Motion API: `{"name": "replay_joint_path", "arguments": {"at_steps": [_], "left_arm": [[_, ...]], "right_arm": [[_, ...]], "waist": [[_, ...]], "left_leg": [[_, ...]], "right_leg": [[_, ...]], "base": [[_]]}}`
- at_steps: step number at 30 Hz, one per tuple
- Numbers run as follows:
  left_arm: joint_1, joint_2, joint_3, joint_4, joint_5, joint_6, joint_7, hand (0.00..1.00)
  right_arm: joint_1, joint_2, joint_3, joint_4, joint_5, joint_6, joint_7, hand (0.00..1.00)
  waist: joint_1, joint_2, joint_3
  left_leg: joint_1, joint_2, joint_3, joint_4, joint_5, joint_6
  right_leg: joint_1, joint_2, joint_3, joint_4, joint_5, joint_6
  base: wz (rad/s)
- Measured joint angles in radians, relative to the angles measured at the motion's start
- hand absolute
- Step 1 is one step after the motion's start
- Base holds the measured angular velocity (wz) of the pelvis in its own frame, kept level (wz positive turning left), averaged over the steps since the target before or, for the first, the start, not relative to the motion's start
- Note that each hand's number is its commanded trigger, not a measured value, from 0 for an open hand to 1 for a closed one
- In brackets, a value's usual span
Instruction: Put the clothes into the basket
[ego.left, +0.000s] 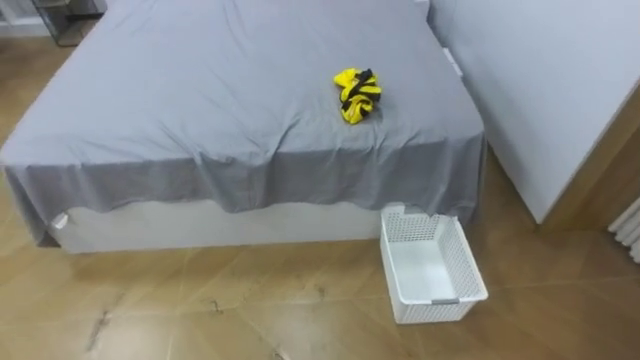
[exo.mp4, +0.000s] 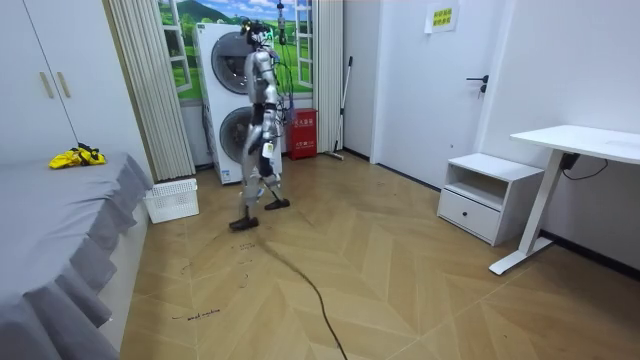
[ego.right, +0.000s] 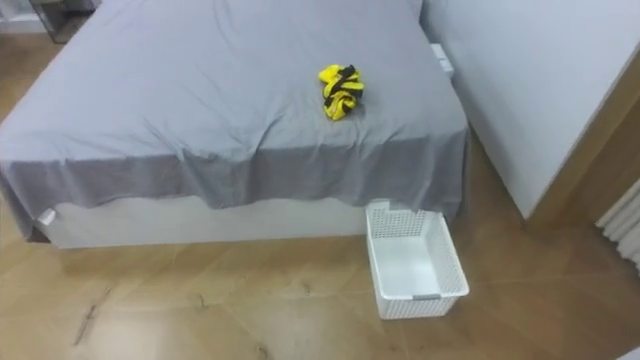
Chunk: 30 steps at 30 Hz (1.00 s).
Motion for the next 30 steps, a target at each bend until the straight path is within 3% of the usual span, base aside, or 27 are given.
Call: {"name": "replay_joint_path", "arguments": {"at_steps": [1, 2, 3, 4, 5, 6, 7, 8, 9, 11, 12, 13, 14, 15, 16, 17, 18, 20, 21, 22, 24, 25, 26, 27, 28, 29, 30], "left_arm": [[0.026, -0.003, -0.004, 0.001, 0.0, 0.001, 0.001, 0.0], [0.032, -0.007, -0.002, 0.003, 0.0, 0.002, 0.001, 0.0], [0.029, -0.003, 0.005, 0.003, 0.0, 0.0, -0.001, 0.0], [0.028, 0.001, 0.005, 0.004, 0.0, -0.003, -0.002, 0.0], [0.016, 0.007, -0.001, 0.007, 0.002, -0.006, -0.003, 0.0], [0.006, 0.008, -0.015, 0.014, 0.004, -0.007, -0.004, 0.0], [0.002, 0.009, -0.028, 0.017, 0.004, -0.008, -0.004, 0.0], [-0.01, 0.009, -0.044, 0.023, 0.004, -0.009, -0.004, 0.0], [-0.019, 0.01, -0.063, 0.024, 0.008, -0.012, 0.0, 0.0], [-0.036, 0.01, -0.08, 0.021, 0.043, -0.013, 0.005, 0.0], [-0.045, 0.01, -0.08, 0.021, 0.058, -0.015, 0.006, 0.0], [-0.063, 0.009, -0.079, 0.02, 0.079, -0.023, 0.008, 0.0], [-0.073, 0.009, -0.081, 0.016, 0.093, -0.03, 0.008, 0.0], [-0.077, 0.01, -0.088, 0.008, 0.104, -0.032, 0.009, 0.0], [-0.091, 0.012, -0.098, 0.001, 0.11, -0.034, 0.008, 0.0], [-0.098, 0.019, -0.126, 0.001, 0.11, -0.034, 0.009, 0.0], [-0.098, 0.021, -0.138, 0.0, 0.112, -0.034, 0.008, 0.0], [-0.097, 0.015, -0.154, 0.0, 0.123, -0.031, 0.001, 0.0], [-0.095, 0.015, -0.158, -0.001, 0.123, -0.031, -0.001, 0.0], [-0.091, 0.012, -0.162, 0.0, 0.123, -0.031, -0.002, 0.0], [-0.08, 0.012, -0.158, 0.002, 0.123, -0.032, -0.003, 0.0], [-0.072, 0.012, -0.158, 0.001, 0.124, -0.032, -0.004, 0.0], [-0.065, 0.012, -0.157, 0.002, 0.121, -0.037, -0.011, 0.0], [-0.062, 0.013, -0.157, 0.002, 0.117, -0.043, -0.016, 0.0], [-0.059, 0.015, -0.156, -0.003, 0.116, -0.055, -0.02, 0.0], [-0.044, 0.018, -0.15, -0.022, 0.115, -0.056, -0.021, 0.0], [-0.04, 0.018, -0.141, -0.037, 0.115, -0.056, -0.022, 0.0]], "right_arm": [[0.003, -0.005, 0.01, -0.006, -0.012, 0.006, 0.0, 0.0], [0.006, -0.005, 0.007, -0.013, -0.028, 0.011, 0.0, 0.0], [0.006, 0.0, -0.007, -0.017, -0.04, 0.016, 0.0, 0.0], [0.003, 0.001, -0.012, -0.021, -0.045, 0.018, 0.002, 0.0], [-0.005, 0.002, -0.023, -0.023, -0.058, 0.018, 0.004, 0.0], [-0.006, 0.003, -0.032, -0.031, -0.059, 0.014, 0.002, 0.0], [-0.006, 0.004, -0.031, -0.041, -0.059, 0.011, 0.001, 0.0], [-0.008, 0.01, -0.027, -0.059, -0.056, -0.004, -0.002, 0.0], [-0.019, 0.017, -0.021, -0.089, -0.046, -0.015, -0.01, 0.0], [-0.027, 0.024, -0.02, -0.117, -0.048, -0.027, -0.017, 0.0], [-0.031, 0.025, -0.02, -0.133, -0.048, -0.028, -0.017, 0.0], [-0.04, 0.027, -0.02, -0.171, -0.045, -0.028, -0.016, 0.0], [-0.047, 0.029, -0.02, -0.225, -0.046, -0.027, -0.018, 0.0], [-0.047, 0.03, -0.021, -0.256, -0.053, -0.027, -0.02, 0.0], [-0.058, 0.033, -0.02, -0.296, -0.06, -0.031, -0.023, 0.0], [-0.073, 0.037, -0.016, -0.321, -0.062, -0.034, -0.033, 0.0], [-0.079, 0.039, -0.014, -0.329, -0.063, -0.038, -0.037, 0.0], [-0.088, 0.044, -0.011, -0.372, -0.062, -0.055, -0.056, 0.0], [-0.088, 0.045, -0.011, -0.384, -0.062, -0.059, -0.064, 0.0], [-0.097, 0.047, -0.011, -0.418, -0.061, -0.07, -0.075, 0.0], [-0.116, 0.051, 0.0, -0.47, -0.056, -0.095, -0.081, 0.0], [-0.135, 0.05, 0.004, -0.5, -0.056, -0.102, -0.083, 0.0], [-0.135, 0.047, 0.004, -0.53, -0.058, -0.102, -0.084, 0.0], [-0.133, 0.045, 0.004, -0.546, -0.056, -0.102, -0.084, 0.0], [-0.13, 0.041, 0.001, -0.568, -0.047, -0.104, -0.084, 0.0], [-0.122, 0.041, 0.003, -0.596, -0.048, -0.103, -0.084, 0.0], [-0.12, 0.041, 0.005, -0.613, -0.048, -0.103, -0.081, 0.0]], "waist": [[-0.007, -0.006, -0.0043], [-0.009, -0.017, -0.0091], [-0.007, -0.029, -0.0159], [-0.008, -0.053, -0.0209], [-0.006, -0.065, -0.008], [-0.004, -0.058, -0.0061], [0.002, -0.054, -0.003], [0.006, -0.051, 0.0007], [0.014, -0.046, 0.002], [0.017, -0.028, 0.0048], [0.025, -0.02, 0.0068], [0.031, -0.007, 0.008], [0.029, 0.01, 0.0079], [0.028, 0.017, 0.0089], [0.031, 0.028, 0.0179], [0.032, 0.034, 0.0204], [0.03, 0.033, 0.02], [0.025, 0.031, 0.0153], [0.027, 0.033, 0.0094], [0.031, 0.031, -0.0081], [0.049, 0.055, -0.0015], [0.048, 0.064, 0.0031], [0.042, 0.057, 0.0054], [0.036, 0.052, 0.0073], [0.023, 0.038, 0.0153], [0.027, 0.035, 0.0089], [0.028, 0.025, 0.0105]], "left_leg": [[0.001, 0.008, 0.026, 0.012, 0.076, 0.018], [-0.016, -0.009, 0.038, 0.035, 0.119, 0.06], [-0.042, -0.041, 0.054, 0.081, 0.098, 0.094], [-0.047, -0.057, 0.067, 0.105, 0.072, 0.101], [-0.052, -0.081, 0.079, 0.161, 0.015, 0.118], [-0.044, -0.085, 0.082, 0.217, -0.043, 0.126], [-0.026, -0.088, 0.085, 0.233, -0.069, 0.13], [0.02, -0.098, 0.088, 0.229, -0.103, 0.136], [0.083, -0.11, 0.086, 0.189, -0.127, 0.139], [0.175, -0.114, 0.07, 0.127, -0.15, 0.144], [0.201, -0.111, 0.066, 0.107, -0.155, 0.143], [0.248, -0.102, 0.059, 0.073, -0.163, 0.141], [0.283, -0.087, 0.038, 0.051, -0.169, 0.136], [0.301, -0.078, 0.034, 0.036, -0.171, 0.133], [0.34, -0.061, 0.03, 0.007, -0.175, 0.126], [0.381, -0.05, 0.023, -0.025, -0.181, 0.115], [0.403, -0.048, 0.02, -0.041, -0.185, 0.108], [0.487, -0.032, 0.012, -0.076, -0.202, 0.08], [0.496, -0.024, 0.01, -0.075, -0.207, 0.071], [0.503, -0.001, 0.01, -0.061, -0.224, 0.041], [0.514, 0.048, 0.021, -0.006, -0.242, -0.008], [0.51, 0.07, 0.03, 0.06, -0.231, -0.043], [0.495, 0.092, 0.044, 0.136, -0.202, -0.082], [0.489, 0.1, 0.047, 0.158, -0.193, -0.082], [0.475, 0.109, 0.054, 0.187, -0.171, -0.078], [0.476, 0.121, 0.071, 0.241, -0.142, -0.067], [0.473, 0.125, 0.075, 0.271, -0.129, -0.067]], "right_leg": [[0.031, -0.017, 0.0, -0.027, -0.011, 0.017], [0.051, -0.039, 0.008, -0.049, -0.018, 0.024], [0.055, -0.072, 0.021, -0.058, -0.032, 0.045], [0.053, -0.092, 0.03, -0.058, -0.034, 0.058], [0.052, -0.115, 0.035, -0.03, -0.039, 0.065], [0.042, -0.125, 0.033, 0.048, -0.028, 0.074], [0.03, -0.132, 0.039, 0.11, -0.017, 0.086], [-0.003, -0.143, 0.043, 0.248, 0.028, 0.096], [-0.052, -0.156, 0.042, 0.403, 0.118, 0.094], [-0.137, -0.162, 0.032, 0.593, 0.224, 0.074], [-0.171, -0.157, 0.022, 0.635, 0.201, 0.066], [-0.254, -0.131, -0.002, 0.692, 0.143, 0.044], [-0.332, -0.099, -0.04, 0.679, 0.089, 0.026], [-0.37, -0.079, -0.057, 0.654, 0.071, 0.018], [-0.44, -0.032, -0.078, 0.558, 0.061, 0.008], [-0.49, 0.005, -0.098, 0.405, 0.072, 0.001], [-0.504, 0.018, -0.105, 0.318, 0.09, -0.004], [-0.519, 0.047, -0.13, 0.085, 0.293, -0.046], [-0.514, 0.053, -0.14, 0.062, 0.331, -0.068], [-0.514, 0.072, -0.149, 0.074, 0.353, -0.099], [-0.473, 0.116, -0.167, 0.103, 0.322, -0.122], [-0.438, 0.13, -0.159, 0.109, 0.307, -0.134], [-0.396, 0.13, -0.125, 0.104, 0.296, -0.129], [-0.371, 0.129, -0.103, 0.097, 0.291, -0.122], [-0.327, 0.129, -0.094, 0.096, 0.274, -0.114], [-0.297, 0.135, -0.117, 0.101, 0.251, -0.112], [-0.283, 0.135, -0.14, 0.098, 0.241, -0.112]], "base": [[-0.47], [-0.31], [-0.04], [0.05], [0.06], [0.0], [0.0], [-0.07], [-0.05], [-0.09], [-0.1], [0.03], [0.11], [0.14], [0.09], [0.08], [0.2], [0.42], [0.33], [-0.08], [-0.15], [0.22], [0.4], [0.65], [0.57], [0.41], [0.0]]}}
